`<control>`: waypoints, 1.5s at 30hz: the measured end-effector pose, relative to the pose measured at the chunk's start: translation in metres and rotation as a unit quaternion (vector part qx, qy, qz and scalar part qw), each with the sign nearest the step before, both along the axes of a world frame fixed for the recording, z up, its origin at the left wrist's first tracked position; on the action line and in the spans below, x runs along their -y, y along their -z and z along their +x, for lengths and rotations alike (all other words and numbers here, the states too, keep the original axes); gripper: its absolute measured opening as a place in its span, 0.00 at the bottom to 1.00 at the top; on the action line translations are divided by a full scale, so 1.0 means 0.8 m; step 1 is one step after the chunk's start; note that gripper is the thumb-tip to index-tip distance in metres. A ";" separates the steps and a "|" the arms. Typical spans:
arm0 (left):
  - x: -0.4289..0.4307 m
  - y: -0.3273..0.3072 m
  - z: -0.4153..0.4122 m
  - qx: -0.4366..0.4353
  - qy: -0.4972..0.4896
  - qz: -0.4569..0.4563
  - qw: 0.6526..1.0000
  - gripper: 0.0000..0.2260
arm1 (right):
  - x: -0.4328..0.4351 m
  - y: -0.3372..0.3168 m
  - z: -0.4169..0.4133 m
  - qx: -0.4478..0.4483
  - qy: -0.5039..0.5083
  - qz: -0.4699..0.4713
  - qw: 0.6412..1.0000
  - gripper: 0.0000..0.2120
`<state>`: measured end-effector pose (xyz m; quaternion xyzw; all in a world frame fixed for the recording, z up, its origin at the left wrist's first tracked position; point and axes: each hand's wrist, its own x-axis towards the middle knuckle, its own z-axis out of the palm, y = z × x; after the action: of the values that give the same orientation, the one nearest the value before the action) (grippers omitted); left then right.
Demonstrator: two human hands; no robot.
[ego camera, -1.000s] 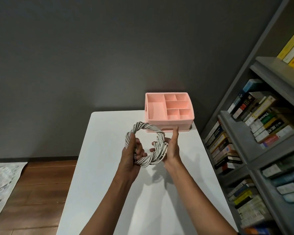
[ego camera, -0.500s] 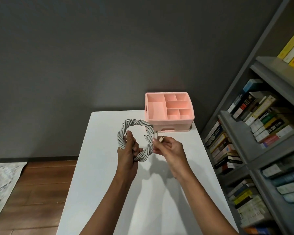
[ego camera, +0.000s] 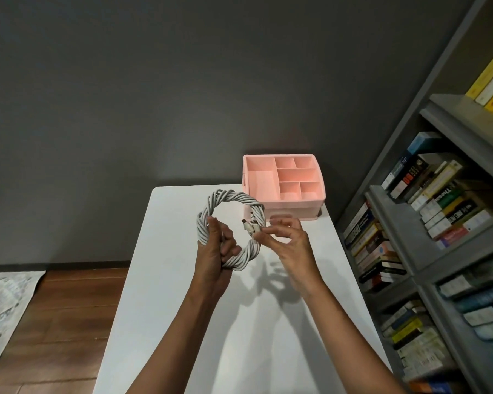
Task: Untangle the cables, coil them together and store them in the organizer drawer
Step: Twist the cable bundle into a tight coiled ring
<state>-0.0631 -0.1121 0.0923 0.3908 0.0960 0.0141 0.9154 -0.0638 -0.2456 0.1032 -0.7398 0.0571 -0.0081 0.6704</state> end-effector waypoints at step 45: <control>0.022 0.008 -0.007 -0.064 -0.031 0.053 0.996 0.18 | -0.022 0.032 0.001 -0.003 0.040 -0.101 0.994 0.19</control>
<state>-0.0688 -0.1295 0.0862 0.4355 0.1650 0.0225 0.8846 -0.0629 -0.2280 0.0780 -0.8006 0.0874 -0.0386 0.5915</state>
